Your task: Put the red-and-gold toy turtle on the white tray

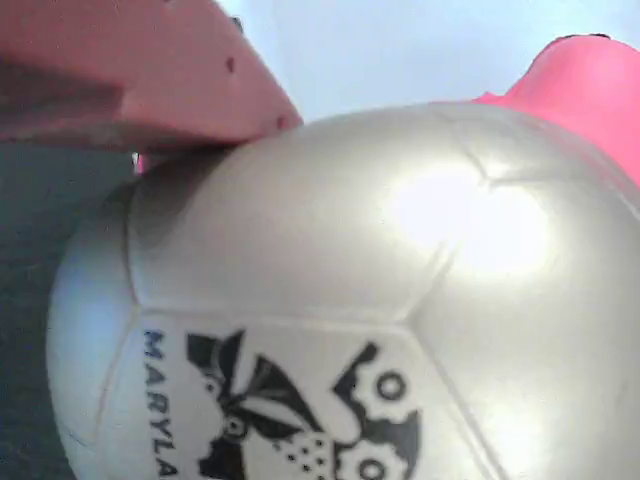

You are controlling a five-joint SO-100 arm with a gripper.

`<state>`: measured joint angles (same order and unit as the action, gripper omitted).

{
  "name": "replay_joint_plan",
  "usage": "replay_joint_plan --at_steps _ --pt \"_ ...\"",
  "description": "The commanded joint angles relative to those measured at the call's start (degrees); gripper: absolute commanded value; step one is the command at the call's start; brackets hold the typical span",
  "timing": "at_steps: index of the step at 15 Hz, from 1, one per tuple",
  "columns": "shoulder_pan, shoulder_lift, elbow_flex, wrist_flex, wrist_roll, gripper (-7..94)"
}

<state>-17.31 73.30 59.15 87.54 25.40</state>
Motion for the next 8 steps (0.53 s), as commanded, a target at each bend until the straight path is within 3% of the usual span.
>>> replay_joint_plan --at_steps 1,8 --pt "-1.1 -0.1 -0.6 -0.6 1.7 0" --pt "-1.4 -4.2 0.2 -1.8 2.2 0"
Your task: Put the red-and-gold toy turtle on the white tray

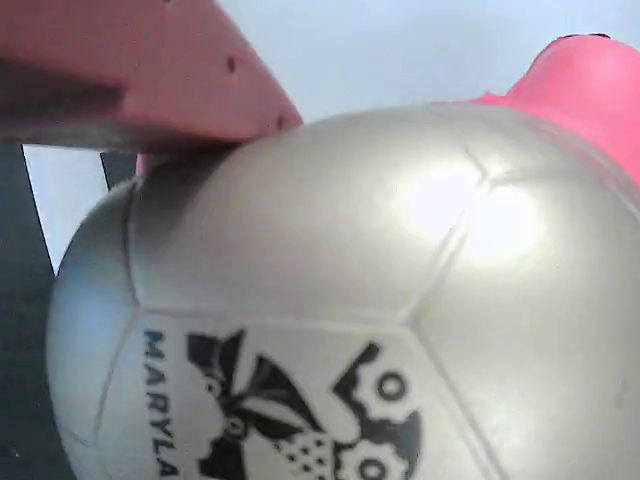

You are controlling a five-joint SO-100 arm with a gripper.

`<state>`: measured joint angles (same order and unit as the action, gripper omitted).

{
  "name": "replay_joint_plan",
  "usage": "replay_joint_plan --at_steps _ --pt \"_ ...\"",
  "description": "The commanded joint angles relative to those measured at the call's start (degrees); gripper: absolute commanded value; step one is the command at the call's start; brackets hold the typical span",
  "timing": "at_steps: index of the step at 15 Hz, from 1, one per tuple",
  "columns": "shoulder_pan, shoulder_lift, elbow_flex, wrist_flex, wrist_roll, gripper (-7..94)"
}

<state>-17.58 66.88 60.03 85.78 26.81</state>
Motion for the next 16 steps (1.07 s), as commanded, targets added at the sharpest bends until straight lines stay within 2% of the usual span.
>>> replay_joint_plan --at_steps 1,7,8,9,11,12,16 --pt "-1.1 1.4 -0.7 -0.1 0.7 0" --pt "-1.4 -1.8 -0.7 -0.5 0.4 2" --pt "-1.6 -1.8 -0.7 -0.7 0.2 6" --pt "-1.9 -1.9 -0.7 -0.7 -0.4 25" --pt "-2.7 -2.1 -0.6 -0.4 -0.8 48" --pt "-3.1 -2.1 -0.5 -0.4 -0.8 54" --pt "-3.7 -1.8 0.4 -0.4 -0.5 56"
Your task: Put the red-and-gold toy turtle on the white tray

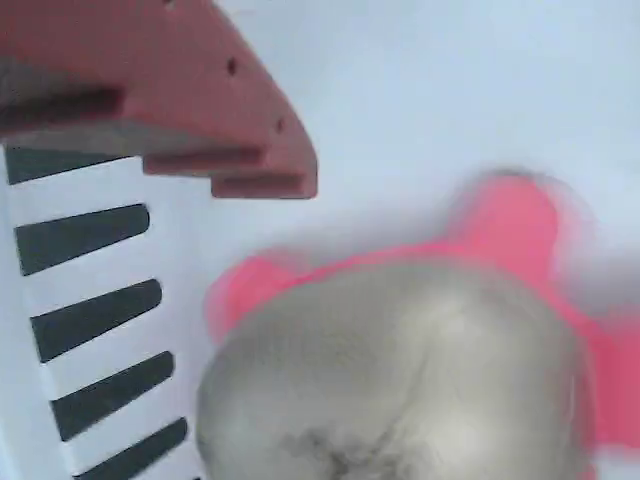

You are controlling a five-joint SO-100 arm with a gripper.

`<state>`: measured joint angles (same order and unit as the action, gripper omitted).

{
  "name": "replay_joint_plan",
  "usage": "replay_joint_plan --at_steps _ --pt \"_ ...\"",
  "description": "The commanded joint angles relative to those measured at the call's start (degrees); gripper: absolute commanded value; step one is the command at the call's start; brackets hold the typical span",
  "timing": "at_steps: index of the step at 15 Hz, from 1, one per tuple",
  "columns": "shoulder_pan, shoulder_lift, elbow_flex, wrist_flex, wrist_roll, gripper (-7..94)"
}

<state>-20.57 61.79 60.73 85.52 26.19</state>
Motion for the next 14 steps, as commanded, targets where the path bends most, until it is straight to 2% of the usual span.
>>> replay_joint_plan --at_steps 1,3,5,8,11,14 --pt "-0.7 3.2 -0.4 -0.2 0.1 55" --pt "-0.6 3.3 -0.4 -0.2 0.0 55" --pt "-0.2 6.2 -0.8 -0.4 -0.8 43" --pt "1.7 15.1 -1.0 -4.0 -4.2 0" --pt "3.5 27.8 3.0 -8.1 -9.5 0" --pt "6.0 46.8 18.1 -16.0 -15.2 0"
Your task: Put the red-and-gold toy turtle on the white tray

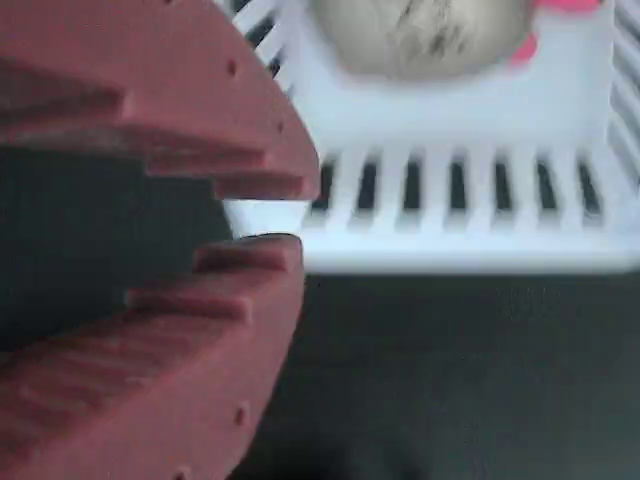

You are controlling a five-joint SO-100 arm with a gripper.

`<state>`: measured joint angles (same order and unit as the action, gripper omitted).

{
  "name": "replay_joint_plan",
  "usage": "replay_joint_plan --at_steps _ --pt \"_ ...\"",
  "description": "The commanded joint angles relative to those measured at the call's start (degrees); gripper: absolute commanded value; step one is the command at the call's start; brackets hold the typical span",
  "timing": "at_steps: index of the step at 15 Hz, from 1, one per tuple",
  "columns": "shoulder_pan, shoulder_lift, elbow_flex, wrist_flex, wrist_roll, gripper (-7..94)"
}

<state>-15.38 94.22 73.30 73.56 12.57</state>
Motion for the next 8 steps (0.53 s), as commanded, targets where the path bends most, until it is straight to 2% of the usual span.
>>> replay_joint_plan --at_steps 1,4,8 --pt "1.6 20.7 12.0 -6.2 -3.4 0" --pt "5.7 39.6 33.2 -10.9 -7.9 0" --pt "12.2 59.0 61.3 -15.2 -9.2 0"
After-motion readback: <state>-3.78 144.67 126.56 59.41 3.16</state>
